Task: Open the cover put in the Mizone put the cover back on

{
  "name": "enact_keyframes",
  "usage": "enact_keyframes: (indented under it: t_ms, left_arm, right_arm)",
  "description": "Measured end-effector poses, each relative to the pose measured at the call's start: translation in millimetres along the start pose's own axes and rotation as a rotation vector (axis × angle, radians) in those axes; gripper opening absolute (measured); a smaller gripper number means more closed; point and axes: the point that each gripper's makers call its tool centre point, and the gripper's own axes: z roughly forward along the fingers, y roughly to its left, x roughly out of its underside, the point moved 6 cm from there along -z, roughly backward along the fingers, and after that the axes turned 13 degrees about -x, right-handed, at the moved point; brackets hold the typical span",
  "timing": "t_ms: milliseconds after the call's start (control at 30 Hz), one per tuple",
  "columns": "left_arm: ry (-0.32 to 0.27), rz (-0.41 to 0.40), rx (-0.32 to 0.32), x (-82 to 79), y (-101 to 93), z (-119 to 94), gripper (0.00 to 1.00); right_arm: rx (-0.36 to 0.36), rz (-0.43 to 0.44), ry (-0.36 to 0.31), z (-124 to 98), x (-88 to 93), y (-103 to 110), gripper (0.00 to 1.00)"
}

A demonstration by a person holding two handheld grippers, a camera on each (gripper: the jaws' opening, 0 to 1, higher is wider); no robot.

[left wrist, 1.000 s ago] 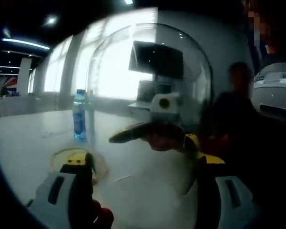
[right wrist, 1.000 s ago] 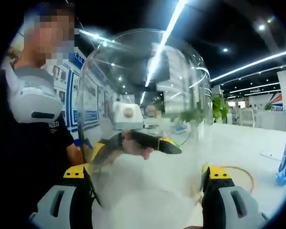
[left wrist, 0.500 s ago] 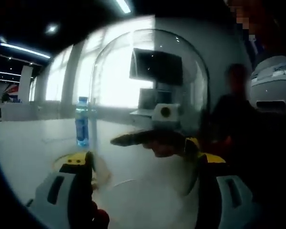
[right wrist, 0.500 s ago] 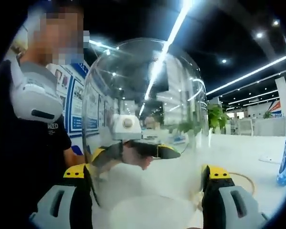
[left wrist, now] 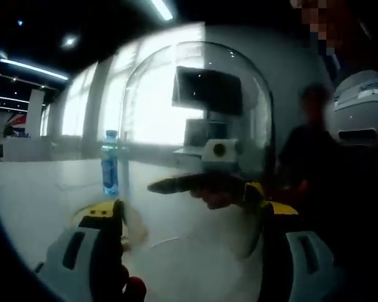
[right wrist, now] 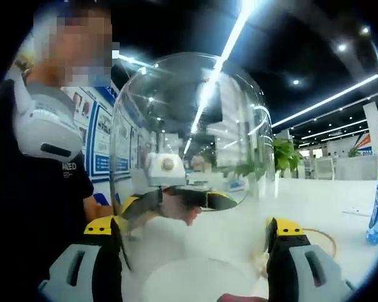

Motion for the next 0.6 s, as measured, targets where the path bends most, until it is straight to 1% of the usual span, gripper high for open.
enact_keyframes:
  t_ms: [133, 333, 400, 433, 500, 600]
  left_arm:
    - [-0.015, 0.005, -0.003, -0.4, -3.4, -1, 0.77]
    - [-0.026, 0.005, -0.006, -0.5, -1.2, -4, 0.76]
    - [-0.032, 0.005, -0.012, -0.5, -0.4, -6, 0.75]
    - [-0.033, 0.004, -0.014, -0.4, 0.0, -6, 0.75]
    - [-0.036, 0.007, -0.022, -0.8, -0.1, -8, 0.74]
    - [-0.046, 0.014, -0.051, -0.7, -1.9, -11, 0.72]
  right_arm:
    - [0.002, 0.0, 0.002, 0, 0.1, 0, 0.9]
    - [0.014, -0.003, 0.013, -3, -1.4, 2, 0.9]
    - [0.018, -0.007, -0.035, -9, -10.3, 4, 0.9]
    - [0.027, -0.009, -0.049, -12, -13.5, 4, 0.9]
    - [0.048, -0.02, -0.063, -18, -17.5, 4, 0.9]
    - [0.069, -0.028, -0.059, -23, -16.9, 4, 0.9]
